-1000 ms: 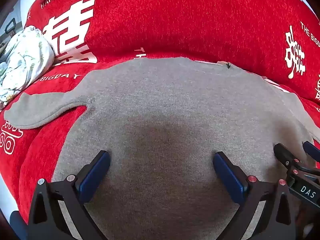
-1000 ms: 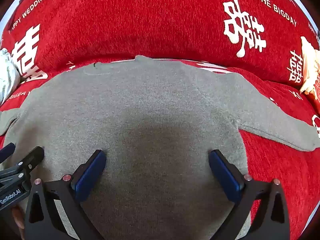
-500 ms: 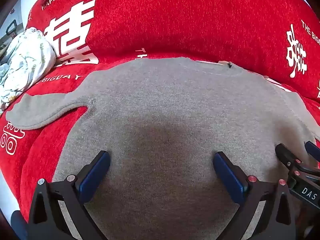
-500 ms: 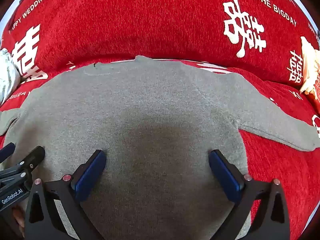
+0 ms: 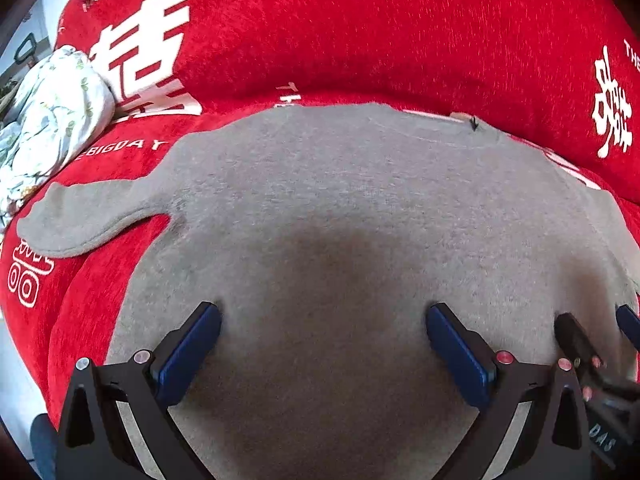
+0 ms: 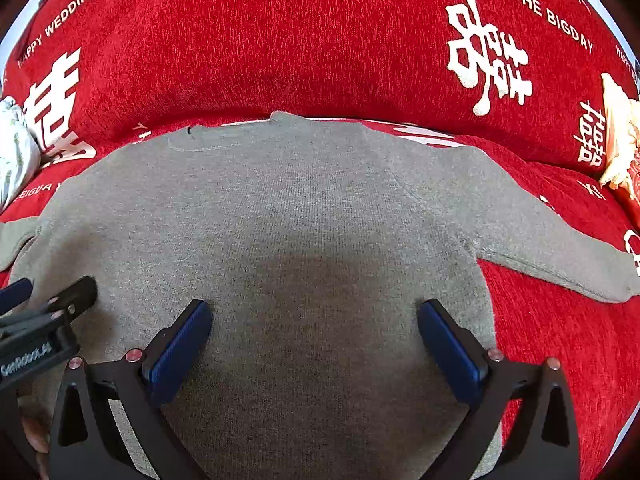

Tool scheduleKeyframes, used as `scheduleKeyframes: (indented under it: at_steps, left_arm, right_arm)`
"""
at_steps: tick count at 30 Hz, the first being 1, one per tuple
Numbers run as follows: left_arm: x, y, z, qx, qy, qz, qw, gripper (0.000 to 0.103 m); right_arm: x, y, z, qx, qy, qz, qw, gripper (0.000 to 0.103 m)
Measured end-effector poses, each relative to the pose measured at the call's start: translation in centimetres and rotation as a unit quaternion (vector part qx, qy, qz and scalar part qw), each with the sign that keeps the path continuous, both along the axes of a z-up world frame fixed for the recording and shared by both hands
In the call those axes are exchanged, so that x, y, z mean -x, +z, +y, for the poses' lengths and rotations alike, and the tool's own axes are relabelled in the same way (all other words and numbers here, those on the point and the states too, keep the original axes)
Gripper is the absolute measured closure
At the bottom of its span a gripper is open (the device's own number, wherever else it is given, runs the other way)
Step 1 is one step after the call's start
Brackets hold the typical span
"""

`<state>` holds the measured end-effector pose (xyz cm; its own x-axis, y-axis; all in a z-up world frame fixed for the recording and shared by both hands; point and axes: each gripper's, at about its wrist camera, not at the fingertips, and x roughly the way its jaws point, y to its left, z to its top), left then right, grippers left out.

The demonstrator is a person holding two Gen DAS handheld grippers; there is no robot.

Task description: Fold small clothes

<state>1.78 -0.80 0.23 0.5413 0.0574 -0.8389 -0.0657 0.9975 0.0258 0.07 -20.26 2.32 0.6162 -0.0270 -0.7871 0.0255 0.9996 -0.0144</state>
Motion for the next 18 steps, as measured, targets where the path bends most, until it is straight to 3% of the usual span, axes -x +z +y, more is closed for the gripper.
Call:
scheduleKeyframes:
  at_steps: [5,18]
  left_arm:
    - [-1.14,-0.12,-0.41,0.002,-0.009,0.021,0.9997,0.000]
    - [-0.65,-0.10,-0.56,0.001,0.003,-0.007,1.0000,0.000]
  right_arm:
    - [-0.01,-0.03,0.05,0.001,0.000,0.000,1.000,0.000]
    - [-0.11,0.01,0.01,0.000,0.000,0.004,1.000,0.000]
